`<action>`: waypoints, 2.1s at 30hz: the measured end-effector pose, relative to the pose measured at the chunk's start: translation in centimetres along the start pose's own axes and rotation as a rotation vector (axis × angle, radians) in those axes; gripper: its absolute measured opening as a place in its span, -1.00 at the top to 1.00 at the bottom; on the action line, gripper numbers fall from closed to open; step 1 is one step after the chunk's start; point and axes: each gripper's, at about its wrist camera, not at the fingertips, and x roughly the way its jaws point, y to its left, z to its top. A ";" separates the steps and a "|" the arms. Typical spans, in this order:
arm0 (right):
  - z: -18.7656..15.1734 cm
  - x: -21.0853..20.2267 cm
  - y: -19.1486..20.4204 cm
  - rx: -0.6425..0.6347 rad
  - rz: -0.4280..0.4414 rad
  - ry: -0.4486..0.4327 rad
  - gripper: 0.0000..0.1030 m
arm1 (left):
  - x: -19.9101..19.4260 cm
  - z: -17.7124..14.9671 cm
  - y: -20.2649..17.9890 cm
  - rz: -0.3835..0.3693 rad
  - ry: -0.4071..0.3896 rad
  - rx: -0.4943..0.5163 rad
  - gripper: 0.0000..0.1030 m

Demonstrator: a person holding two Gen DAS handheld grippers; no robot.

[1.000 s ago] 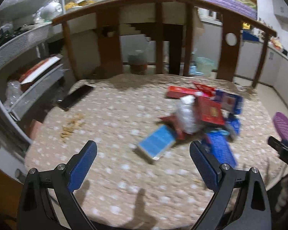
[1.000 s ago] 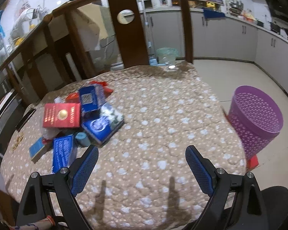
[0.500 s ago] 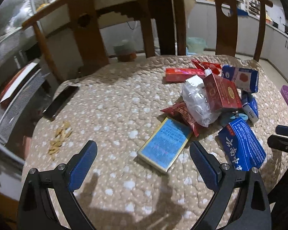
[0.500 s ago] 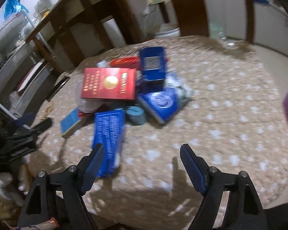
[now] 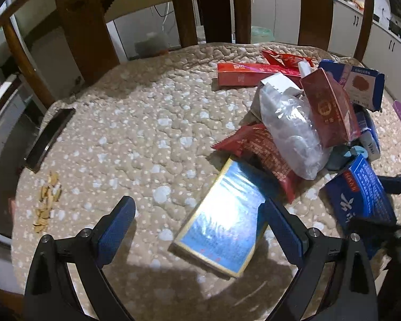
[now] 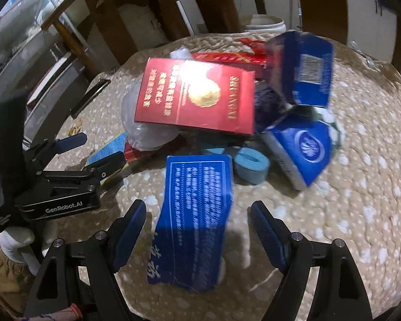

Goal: Collect trash
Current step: 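Grasp the blue card box with the left tool while the right tool grasps a blue box, then carry both boxes to the purple wastebasket and open the right tool over it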

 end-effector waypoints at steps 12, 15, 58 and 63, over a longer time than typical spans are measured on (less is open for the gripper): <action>0.3 0.4 -0.1 -0.012 -0.054 0.006 -0.01 | -0.1 -1.4 -1.4 -0.093 0.038 -0.092 -0.05; 0.1 -0.4 -0.4 -0.007 -0.027 -0.005 0.00 | -1.2 -1.3 -1.0 -0.075 0.021 -0.101 -0.04; -3.0 -19.4 -31.3 0.479 -0.349 -0.403 0.00 | -7.2 10.4 -26.9 -0.310 -0.182 0.321 -0.04; -4.6 -20.8 -35.5 0.601 -0.347 -0.438 0.00 | -6.3 12.4 -32.5 -0.384 -0.165 0.367 -0.04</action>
